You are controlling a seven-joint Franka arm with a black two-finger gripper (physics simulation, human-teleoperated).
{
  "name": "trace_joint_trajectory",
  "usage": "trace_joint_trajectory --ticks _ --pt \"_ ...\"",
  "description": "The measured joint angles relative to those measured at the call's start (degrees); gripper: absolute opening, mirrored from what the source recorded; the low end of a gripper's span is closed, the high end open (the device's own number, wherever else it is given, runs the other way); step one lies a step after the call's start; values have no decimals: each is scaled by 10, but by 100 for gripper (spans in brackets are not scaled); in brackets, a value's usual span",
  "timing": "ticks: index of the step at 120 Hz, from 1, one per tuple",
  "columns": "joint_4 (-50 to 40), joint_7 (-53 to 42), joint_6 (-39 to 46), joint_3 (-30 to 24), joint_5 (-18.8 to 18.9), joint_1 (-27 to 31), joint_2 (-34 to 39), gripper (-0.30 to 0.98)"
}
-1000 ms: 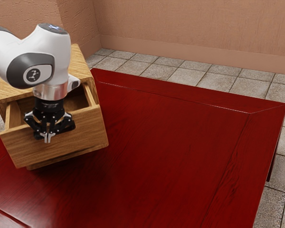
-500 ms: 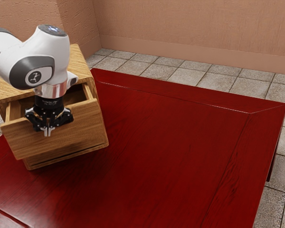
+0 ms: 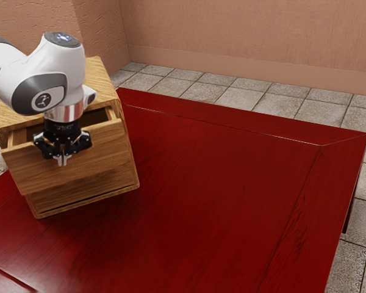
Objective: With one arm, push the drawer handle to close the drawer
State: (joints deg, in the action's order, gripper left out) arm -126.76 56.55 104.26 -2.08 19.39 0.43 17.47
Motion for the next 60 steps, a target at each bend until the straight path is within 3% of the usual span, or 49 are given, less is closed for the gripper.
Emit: trace_joint_trajectory --ticks 60 --pt "18 2 43 43 50 -2 -34 -6"
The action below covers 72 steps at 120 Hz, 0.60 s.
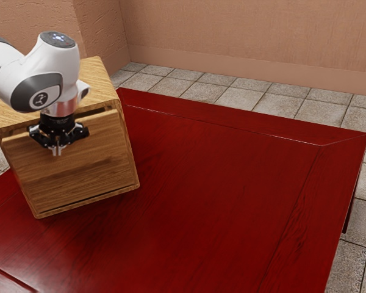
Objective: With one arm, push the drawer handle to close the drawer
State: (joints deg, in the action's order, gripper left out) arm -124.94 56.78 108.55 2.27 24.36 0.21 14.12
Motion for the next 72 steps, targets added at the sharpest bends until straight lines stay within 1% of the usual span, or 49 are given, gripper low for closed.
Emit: trace_joint_trajectory --ticks 22,54,72 --pt "4 -1 21 12 14 0 -9 -6" --pt "18 -4 41 13 32 1 -21 -6" --pt "20 -5 46 26 40 -11 -24 -7"
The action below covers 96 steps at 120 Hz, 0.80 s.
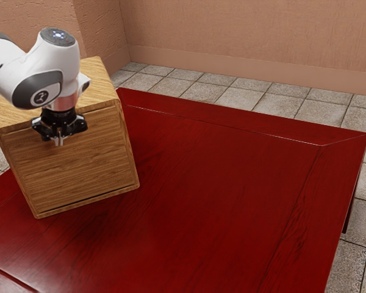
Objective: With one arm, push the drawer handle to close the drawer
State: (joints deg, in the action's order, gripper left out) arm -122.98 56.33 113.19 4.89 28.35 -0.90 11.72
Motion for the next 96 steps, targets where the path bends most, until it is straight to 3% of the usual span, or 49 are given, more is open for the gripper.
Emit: trace_joint_trajectory --ticks 14,32,38,53,72,96 --pt "2 6 -19 -1 -18 -18 11 -5" --pt "12 8 -57 0 -70 -98 38 -4" --pt "35 -4 -67 0 -99 -113 41 1" --pt "123 -67 -120 7 -167 -123 41 29" --pt "178 -178 -177 10 -180 -142 38 50" --pt "182 -289 -216 6 -182 -143 35 61"
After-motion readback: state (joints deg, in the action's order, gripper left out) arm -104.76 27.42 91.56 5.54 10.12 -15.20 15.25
